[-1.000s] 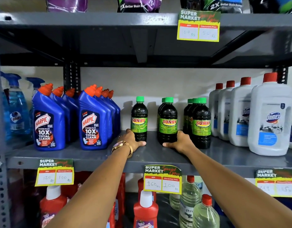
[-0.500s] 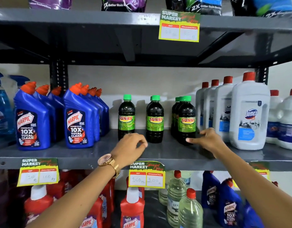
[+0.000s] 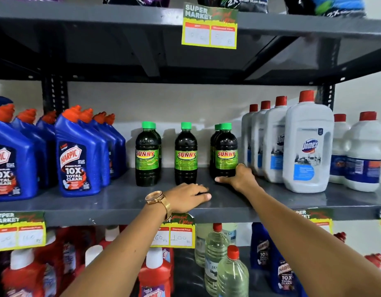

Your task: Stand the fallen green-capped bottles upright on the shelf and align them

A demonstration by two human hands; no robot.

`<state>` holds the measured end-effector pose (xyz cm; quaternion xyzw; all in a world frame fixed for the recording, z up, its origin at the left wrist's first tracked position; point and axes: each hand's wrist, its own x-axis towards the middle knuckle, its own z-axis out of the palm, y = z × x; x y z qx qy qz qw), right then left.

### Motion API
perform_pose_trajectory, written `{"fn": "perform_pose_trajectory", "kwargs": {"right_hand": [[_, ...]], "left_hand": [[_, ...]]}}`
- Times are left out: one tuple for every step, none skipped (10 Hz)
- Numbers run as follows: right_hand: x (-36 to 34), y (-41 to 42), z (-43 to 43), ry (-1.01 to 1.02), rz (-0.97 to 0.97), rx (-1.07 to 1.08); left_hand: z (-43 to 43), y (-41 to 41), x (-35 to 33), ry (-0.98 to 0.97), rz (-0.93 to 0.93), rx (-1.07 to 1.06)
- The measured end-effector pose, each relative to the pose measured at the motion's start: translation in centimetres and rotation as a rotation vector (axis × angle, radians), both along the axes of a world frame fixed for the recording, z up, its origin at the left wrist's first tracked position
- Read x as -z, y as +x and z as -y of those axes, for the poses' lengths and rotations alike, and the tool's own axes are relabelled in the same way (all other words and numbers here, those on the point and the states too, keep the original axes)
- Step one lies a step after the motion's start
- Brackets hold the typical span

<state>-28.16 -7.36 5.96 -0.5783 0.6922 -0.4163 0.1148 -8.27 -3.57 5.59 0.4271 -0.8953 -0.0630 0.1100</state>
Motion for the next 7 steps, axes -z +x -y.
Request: {"fn": "perform_pose_trajectory", "kwargs": {"right_hand": [[0.1, -0.1, -0.2, 0.004, -0.032, 0.026], [0.4, -0.5, 0.2, -0.017, -0.012, -0.004], [0.5, -0.6, 0.4, -0.009, 0.004, -0.015], [0.6, -0.7, 0.8, -0.003, 0.012, -0.02], [0.4, -0.5, 0.2, 0.007, 0.036, -0.007], [0.6, -0.6, 0.5, 0.004, 0.047, -0.028], [0.1, 0.0, -0.5, -0.001, 0.082, -0.02]], "left_hand": [[0.2, 0.0, 0.0, 0.016, -0.003, -0.001], [0.5, 0.0, 0.2, 0.012, -0.016, -0.001], [0.7, 0.0, 0.4, 0.016, -0.031, -0.005], [0.7, 0.1, 0.4, 0.017, -0.029, -0.016], [0.3, 0.1, 0.3, 0.01, -0.021, -0.027], [0.3, 0.2, 0.3, 0.016, -0.009, -0.027], [-0.4, 0.1, 0.0, -0.001, 0.0, -0.029]]}}
